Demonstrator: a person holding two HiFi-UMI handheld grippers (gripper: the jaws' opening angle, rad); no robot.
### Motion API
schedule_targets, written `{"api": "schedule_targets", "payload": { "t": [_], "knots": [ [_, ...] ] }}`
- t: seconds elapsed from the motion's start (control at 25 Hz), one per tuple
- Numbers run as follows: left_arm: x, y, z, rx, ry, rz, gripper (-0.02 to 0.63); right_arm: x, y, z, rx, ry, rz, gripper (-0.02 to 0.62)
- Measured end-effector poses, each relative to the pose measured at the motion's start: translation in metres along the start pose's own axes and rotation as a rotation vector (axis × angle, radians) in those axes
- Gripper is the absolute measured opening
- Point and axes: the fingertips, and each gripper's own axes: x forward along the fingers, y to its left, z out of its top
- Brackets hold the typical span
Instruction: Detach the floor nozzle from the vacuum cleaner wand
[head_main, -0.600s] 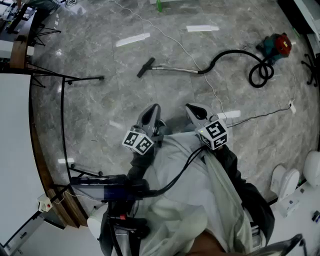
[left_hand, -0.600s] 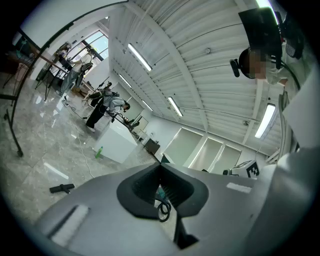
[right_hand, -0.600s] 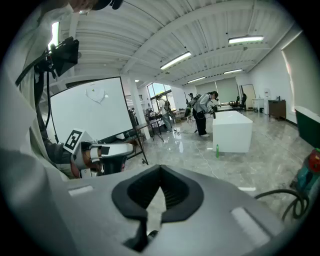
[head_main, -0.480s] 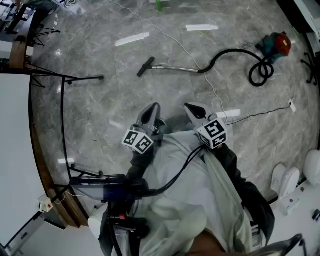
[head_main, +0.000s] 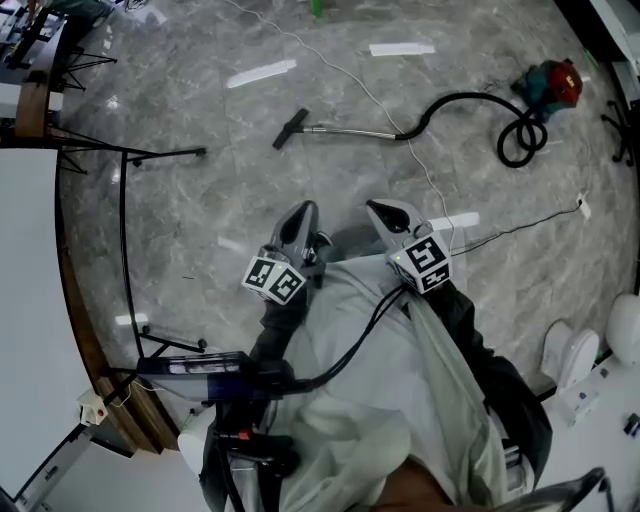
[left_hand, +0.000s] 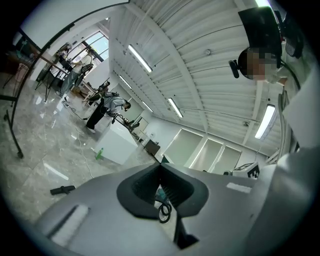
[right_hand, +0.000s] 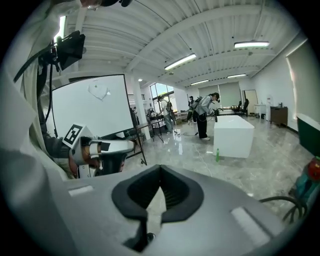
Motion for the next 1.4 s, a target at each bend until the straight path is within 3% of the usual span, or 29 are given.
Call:
{"api": "schedule_targets", "payload": {
  "t": [0.36, 0.6, 0.92, 1.16, 1.4],
  "knots": [
    [-0.007, 0.011, 0.006, 0.011, -0.011, -0.014, -0.002, 0.006, -0.009, 0.026, -0.183, -0.073, -0.032, -0.003],
    [-0.023, 0.034, 0.018, 0.024, 0.004, -0.023, -0.002, 0.035, -0.005, 0.012, -0.302, 0.079, -0.019, -0.003],
    [-0.024, 0.077, 0.020, -0.026, 0.045, 0.015, -0.002, 0.058, -0.027, 0.024, -0.219, 0.067, -0.059, -0.003],
    [0.018, 0.105, 0.008, -0.069, 0.106, 0.063, -0.002, 0.108, -0.098, 0.009, -0.197, 0.134, -0.122, -0.002],
    [0.102, 0.155, 0.011, -0.108, 0.112, 0.192, -0.002, 0.198, -0.179, -0.008, -0.138, 0.233, 0.091, -0.003]
  ]
}}
